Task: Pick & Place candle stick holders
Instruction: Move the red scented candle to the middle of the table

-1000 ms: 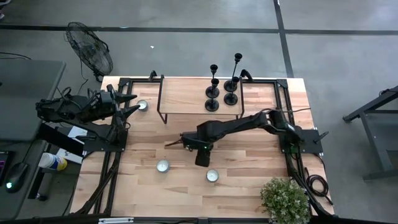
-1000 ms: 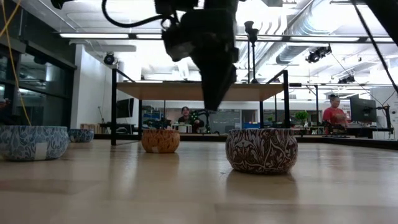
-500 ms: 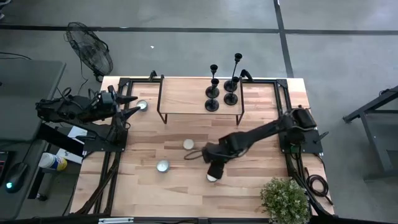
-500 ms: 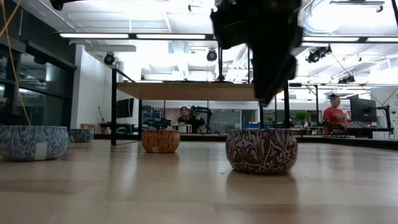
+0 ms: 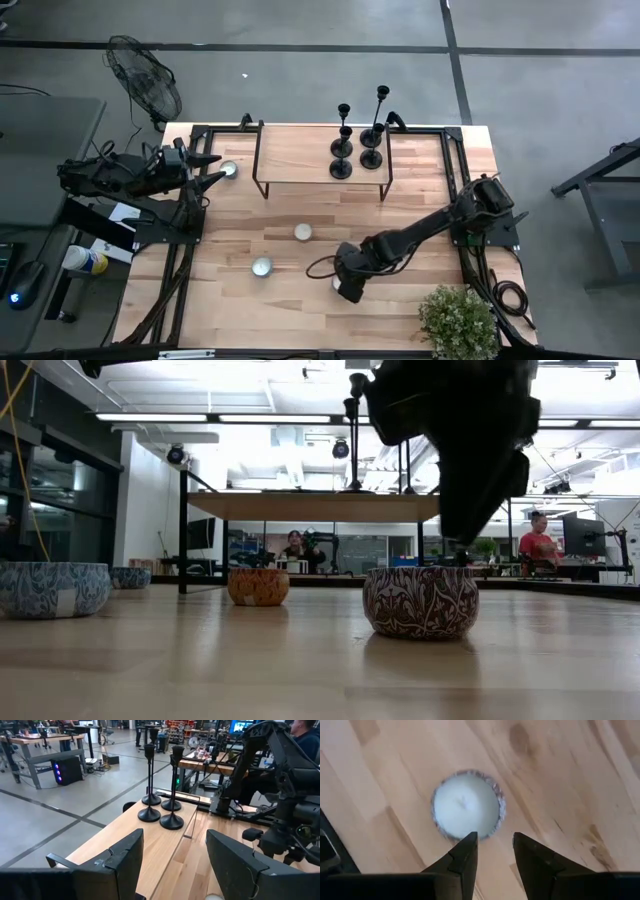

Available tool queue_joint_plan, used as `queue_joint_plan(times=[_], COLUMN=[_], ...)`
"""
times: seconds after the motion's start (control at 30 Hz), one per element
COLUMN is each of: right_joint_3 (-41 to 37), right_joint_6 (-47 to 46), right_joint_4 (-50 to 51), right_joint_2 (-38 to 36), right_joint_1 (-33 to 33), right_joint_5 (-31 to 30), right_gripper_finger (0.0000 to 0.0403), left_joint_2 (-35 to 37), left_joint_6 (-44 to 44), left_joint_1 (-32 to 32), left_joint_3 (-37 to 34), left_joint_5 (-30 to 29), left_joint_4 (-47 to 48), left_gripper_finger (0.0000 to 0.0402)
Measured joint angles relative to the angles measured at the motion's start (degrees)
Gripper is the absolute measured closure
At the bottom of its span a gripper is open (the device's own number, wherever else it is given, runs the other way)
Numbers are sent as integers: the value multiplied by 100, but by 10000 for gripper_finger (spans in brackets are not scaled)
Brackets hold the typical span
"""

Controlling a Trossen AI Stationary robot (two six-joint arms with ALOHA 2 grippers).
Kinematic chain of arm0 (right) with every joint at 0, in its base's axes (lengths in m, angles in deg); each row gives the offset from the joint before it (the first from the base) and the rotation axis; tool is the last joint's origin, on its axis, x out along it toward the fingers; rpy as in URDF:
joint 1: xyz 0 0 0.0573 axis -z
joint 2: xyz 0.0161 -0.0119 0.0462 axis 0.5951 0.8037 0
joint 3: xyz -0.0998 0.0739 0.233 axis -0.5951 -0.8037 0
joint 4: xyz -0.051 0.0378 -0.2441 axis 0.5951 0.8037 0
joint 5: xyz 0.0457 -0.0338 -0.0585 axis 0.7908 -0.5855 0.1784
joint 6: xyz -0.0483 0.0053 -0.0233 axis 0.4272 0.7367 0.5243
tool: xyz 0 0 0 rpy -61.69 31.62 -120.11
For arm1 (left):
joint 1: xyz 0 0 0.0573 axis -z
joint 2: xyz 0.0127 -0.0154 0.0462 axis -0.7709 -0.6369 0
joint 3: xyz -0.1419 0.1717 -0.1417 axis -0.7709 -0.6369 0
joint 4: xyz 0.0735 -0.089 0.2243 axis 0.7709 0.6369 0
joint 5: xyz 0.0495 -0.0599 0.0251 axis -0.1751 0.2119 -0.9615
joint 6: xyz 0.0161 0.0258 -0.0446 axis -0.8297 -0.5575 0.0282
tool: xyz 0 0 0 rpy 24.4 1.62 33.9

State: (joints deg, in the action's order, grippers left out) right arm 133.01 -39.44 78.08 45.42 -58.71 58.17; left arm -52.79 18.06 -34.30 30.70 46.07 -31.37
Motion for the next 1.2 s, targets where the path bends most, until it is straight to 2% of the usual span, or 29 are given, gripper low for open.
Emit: queue_joint_plan(times=[0.23,0.47,0.9,1.2], right_joint_3=[1,2,4,4], right_joint_6=[-1227,-1923,-2388,-2392], right_joint_4=[-230,-156,-120,-120], right_joint_2=[0,0,243,263], right_joint_1=[6,6,6,1], right_joint_5=[15,-16,-34,-25], right_gripper_finger=[284,284,284,284], left_joint_2=[0,0,1,0], left_joint_6=[149,153,127,127], left_joint_1=[0,0,0,0], left_joint_3=[0,0,0,0], left_joint_5=[27,497,768,797], left_joint_4=[36,93,102,97], left_gripper_finger=[191,191,191,191])
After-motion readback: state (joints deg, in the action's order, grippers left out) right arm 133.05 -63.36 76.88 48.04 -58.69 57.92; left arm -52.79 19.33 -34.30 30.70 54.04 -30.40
